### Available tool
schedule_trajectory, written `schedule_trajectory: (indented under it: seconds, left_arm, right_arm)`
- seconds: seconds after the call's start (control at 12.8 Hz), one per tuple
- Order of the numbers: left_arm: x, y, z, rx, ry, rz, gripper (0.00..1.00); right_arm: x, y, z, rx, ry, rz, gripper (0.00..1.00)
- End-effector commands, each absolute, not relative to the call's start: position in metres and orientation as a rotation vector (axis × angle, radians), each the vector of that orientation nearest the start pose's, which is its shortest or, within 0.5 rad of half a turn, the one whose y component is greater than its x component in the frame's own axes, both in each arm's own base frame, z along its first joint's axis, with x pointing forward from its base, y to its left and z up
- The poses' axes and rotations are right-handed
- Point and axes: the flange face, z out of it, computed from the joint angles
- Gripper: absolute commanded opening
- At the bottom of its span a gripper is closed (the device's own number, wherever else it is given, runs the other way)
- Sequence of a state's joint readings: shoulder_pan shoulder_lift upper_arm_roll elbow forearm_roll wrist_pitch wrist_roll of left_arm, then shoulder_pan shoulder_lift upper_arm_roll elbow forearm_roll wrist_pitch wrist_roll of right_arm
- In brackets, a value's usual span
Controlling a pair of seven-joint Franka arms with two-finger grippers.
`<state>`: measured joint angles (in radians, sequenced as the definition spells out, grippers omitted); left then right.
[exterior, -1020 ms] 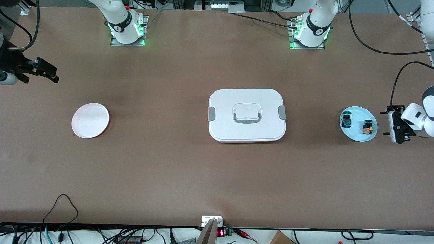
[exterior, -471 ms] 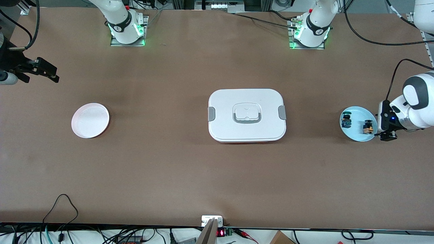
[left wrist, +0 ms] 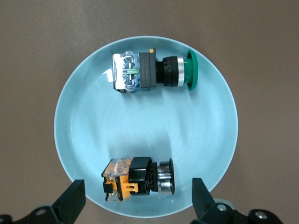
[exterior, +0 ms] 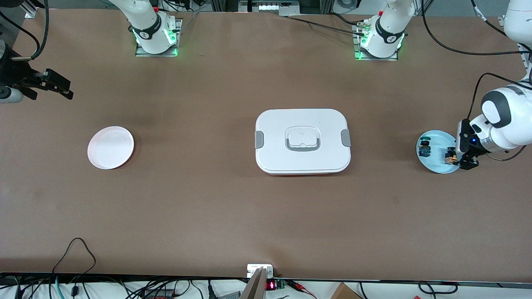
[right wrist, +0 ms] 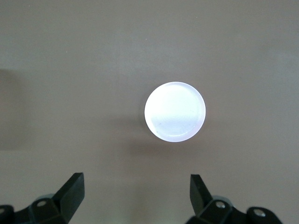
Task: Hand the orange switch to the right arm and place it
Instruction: 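Lower the open left gripper over the orange switch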
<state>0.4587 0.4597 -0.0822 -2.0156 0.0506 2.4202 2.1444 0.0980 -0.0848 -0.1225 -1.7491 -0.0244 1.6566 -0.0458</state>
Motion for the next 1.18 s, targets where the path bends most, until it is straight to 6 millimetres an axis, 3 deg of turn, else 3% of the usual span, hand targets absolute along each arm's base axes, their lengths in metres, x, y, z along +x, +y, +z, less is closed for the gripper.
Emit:
schedule_trajectory:
  seconds: [0.0,0.31,0.63,1.1]
  left_arm:
    - [0.557,0.222,0.221,-1.949,2.521,-0.021,1.0]
    - [0.556,0.227,0.203,-2.046,2.489,-0.076,1.0]
    - [0.56,0.228,0.206,-2.078,2.46,-0.089,1.0]
    - [0.561,0.234,0.191,-2.126,2.449,-0.113,1.0]
  right_arm:
    - [0.532,-0.018,0.6,-3.145,-0.024,0.016,1.0]
    - [0.531,-0.019,0.6,-3.143,-0.014,0.018,1.0]
    - [0.531,-0.014,0.6,-3.145,-0.031,0.016,1.0]
    - [0.532,-0.014,0.599,-3.145,-0.024,0.018,1.0]
